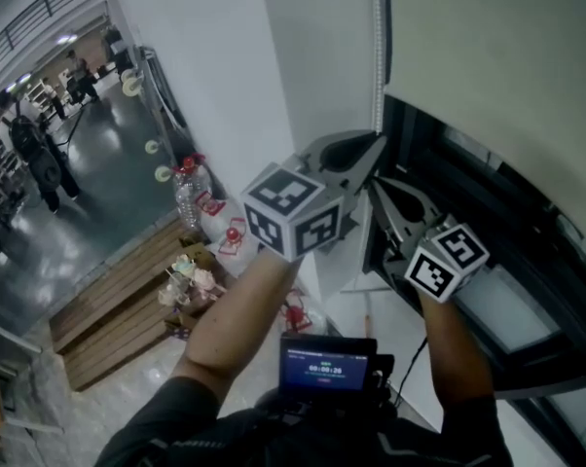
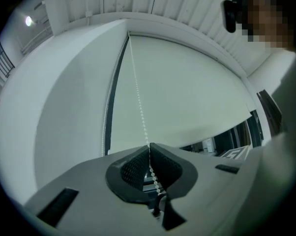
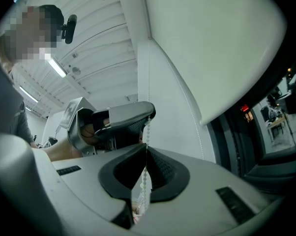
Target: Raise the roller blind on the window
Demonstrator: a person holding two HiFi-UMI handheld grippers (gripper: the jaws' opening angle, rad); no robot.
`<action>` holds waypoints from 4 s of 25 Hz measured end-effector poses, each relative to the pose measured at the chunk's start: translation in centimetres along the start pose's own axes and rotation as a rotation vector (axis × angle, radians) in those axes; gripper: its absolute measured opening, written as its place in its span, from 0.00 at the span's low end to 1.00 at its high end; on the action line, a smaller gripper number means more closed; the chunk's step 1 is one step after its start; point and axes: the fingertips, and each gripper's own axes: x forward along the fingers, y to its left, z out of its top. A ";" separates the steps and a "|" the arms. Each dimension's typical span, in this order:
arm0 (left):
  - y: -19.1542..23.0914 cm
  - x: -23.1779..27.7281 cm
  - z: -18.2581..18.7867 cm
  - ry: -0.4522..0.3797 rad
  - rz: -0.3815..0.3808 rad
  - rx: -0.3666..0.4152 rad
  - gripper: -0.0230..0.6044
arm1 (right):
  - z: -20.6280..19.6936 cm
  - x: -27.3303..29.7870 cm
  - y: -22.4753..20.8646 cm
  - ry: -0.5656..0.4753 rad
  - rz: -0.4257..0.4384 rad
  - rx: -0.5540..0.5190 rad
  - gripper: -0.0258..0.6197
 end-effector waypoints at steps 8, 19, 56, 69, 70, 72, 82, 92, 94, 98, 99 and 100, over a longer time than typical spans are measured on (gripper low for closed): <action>-1.0 -0.6 -0.2 -0.011 -0.004 0.016 0.04 | -0.1 -0.3 0.3 0.018 0.002 -0.002 0.04; -1.0 -0.9 -5.9 0.075 0.024 -0.001 0.04 | -5.5 -1.1 -1.3 0.128 -0.029 0.037 0.04; -1.2 -2.8 -9.4 0.100 0.015 -0.045 0.03 | 8.4 3.3 1.1 -0.093 0.008 -0.213 0.13; -3.0 -2.5 -9.1 0.071 -0.049 -0.068 0.03 | 9.2 2.6 0.3 -0.183 -0.012 -0.119 0.06; -3.1 -2.4 -9.0 0.067 -0.051 -0.072 0.03 | 9.2 2.5 0.3 -0.184 -0.006 -0.117 0.06; -3.4 -2.3 -9.0 0.067 -0.052 -0.084 0.03 | 9.4 2.3 0.3 -0.194 0.009 -0.092 0.05; -3.3 -2.5 -11.4 0.119 -0.012 -0.043 0.03 | 6.5 2.0 -0.2 -0.150 -0.004 -0.062 0.05; -2.9 -3.0 -17.2 0.199 0.000 -0.144 0.03 | 0.8 1.3 -1.8 -0.072 -0.032 0.004 0.05; -2.9 -3.0 -17.2 0.184 -0.011 -0.159 0.03 | 0.8 1.4 -1.8 -0.069 -0.030 0.002 0.05; -2.4 -3.6 -17.1 0.192 0.001 -0.186 0.04 | 0.7 1.2 -2.0 -0.072 -0.031 0.008 0.05; -2.2 -4.0 -17.0 0.198 0.006 -0.189 0.04 | 0.8 1.1 -2.0 -0.074 -0.031 0.010 0.05; -1.8 -4.5 -16.6 0.198 0.016 -0.188 0.06 | 0.8 1.1 -1.9 -0.074 -0.031 0.011 0.05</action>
